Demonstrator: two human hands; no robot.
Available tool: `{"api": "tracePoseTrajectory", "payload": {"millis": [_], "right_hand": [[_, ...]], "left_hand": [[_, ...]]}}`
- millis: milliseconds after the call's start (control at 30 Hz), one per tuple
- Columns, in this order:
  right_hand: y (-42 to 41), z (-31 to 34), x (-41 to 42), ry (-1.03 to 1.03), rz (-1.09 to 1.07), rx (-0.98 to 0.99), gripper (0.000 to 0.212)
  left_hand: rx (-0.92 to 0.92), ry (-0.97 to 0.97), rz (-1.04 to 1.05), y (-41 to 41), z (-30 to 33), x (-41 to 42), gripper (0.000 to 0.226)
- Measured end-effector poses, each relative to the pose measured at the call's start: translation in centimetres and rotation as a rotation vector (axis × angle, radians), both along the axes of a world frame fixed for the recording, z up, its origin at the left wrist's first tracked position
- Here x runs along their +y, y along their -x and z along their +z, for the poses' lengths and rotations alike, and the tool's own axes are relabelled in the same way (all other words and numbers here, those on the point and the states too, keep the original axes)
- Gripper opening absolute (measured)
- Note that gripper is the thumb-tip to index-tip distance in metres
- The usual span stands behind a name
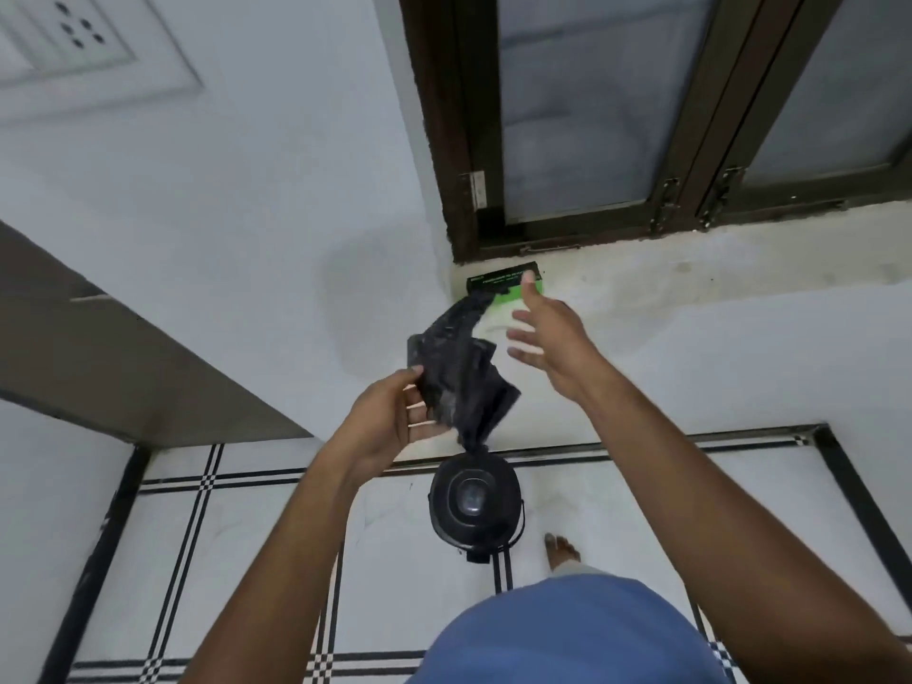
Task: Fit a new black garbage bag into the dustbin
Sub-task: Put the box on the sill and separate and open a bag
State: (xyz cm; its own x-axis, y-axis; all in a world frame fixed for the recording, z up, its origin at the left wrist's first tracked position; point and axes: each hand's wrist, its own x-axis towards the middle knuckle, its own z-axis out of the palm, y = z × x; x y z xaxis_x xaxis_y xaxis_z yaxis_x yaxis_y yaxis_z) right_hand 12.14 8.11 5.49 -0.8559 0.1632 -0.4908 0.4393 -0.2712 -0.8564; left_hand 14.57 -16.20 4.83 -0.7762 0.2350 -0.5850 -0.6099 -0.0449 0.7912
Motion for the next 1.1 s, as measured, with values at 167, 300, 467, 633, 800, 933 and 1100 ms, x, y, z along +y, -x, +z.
{"api": "tracePoseTrajectory", "payload": {"millis": [167, 300, 467, 633, 800, 933, 1100], "right_hand": [[-8.3, -0.1, -7.7, -0.166, 0.435, -0.022, 0.156], [-13.2, -2.9, -10.5, -0.226, 0.539, 0.044, 0.150], [-15.8, -6.0, -13.2, -0.726, 0.395, 0.310, 0.052], [-18.4, -5.4, -13.2, -0.431, 0.260, 0.157, 0.009], [-19.8, -3.0, -13.0, -0.103, 0.088, 0.015, 0.017], [-19.7, -2.2, -13.9, -0.183, -0.069, -0.030, 0.034], [-20.5, -1.0, -13.6, 0.092, -0.014, -0.013, 0.044]], "left_hand": [[0.022, -0.079, 0.248, -1.4, 0.2, -2.5, 0.027], [-0.035, -0.287, 0.272, -2.7, 0.5, -4.7, 0.023], [-0.119, -0.422, 0.244, -4.2, 0.9, -6.9, 0.019], [-0.111, -0.397, 0.433, -4.7, 0.1, -9.5, 0.018], [0.179, 0.249, -0.364, -9.8, 1.4, -9.2, 0.050], [0.498, 0.347, -0.582, -13.8, 0.7, -7.5, 0.058], [0.426, 0.217, -0.213, -13.4, -1.0, -7.5, 0.016]]}}
